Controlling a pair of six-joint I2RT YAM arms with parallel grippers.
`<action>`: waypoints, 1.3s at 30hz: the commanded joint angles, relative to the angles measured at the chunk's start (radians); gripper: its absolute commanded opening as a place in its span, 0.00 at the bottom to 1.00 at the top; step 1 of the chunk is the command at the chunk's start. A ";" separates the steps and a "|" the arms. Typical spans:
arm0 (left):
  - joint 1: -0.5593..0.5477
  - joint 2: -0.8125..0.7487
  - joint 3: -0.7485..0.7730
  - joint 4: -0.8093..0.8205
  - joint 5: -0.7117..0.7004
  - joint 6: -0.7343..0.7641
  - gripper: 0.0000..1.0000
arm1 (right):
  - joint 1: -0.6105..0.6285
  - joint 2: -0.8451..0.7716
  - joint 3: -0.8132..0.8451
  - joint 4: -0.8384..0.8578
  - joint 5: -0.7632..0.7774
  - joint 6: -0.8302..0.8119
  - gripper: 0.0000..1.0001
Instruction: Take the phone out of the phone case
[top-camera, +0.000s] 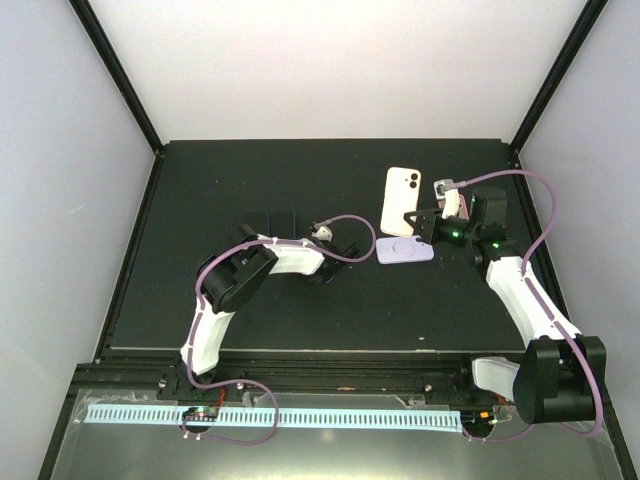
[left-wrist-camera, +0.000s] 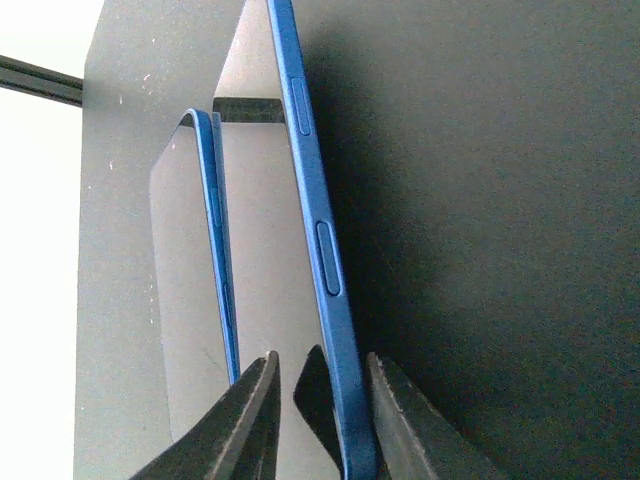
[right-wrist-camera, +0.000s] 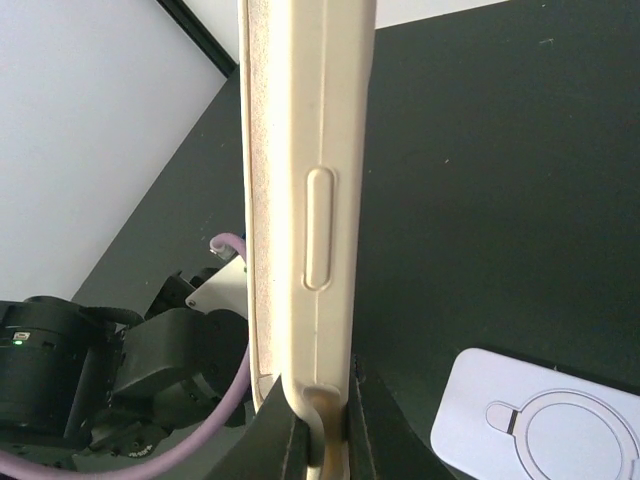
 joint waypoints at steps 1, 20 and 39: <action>0.024 0.003 -0.004 -0.006 0.062 -0.024 0.27 | -0.007 -0.002 0.004 0.041 -0.012 -0.013 0.01; -0.020 -0.571 -0.296 0.129 0.529 -0.047 0.87 | -0.021 0.498 0.592 -0.633 0.314 -0.418 0.01; -0.183 -0.789 -0.514 0.289 0.789 -0.094 0.86 | -0.026 0.923 0.990 -0.729 0.543 -0.505 0.01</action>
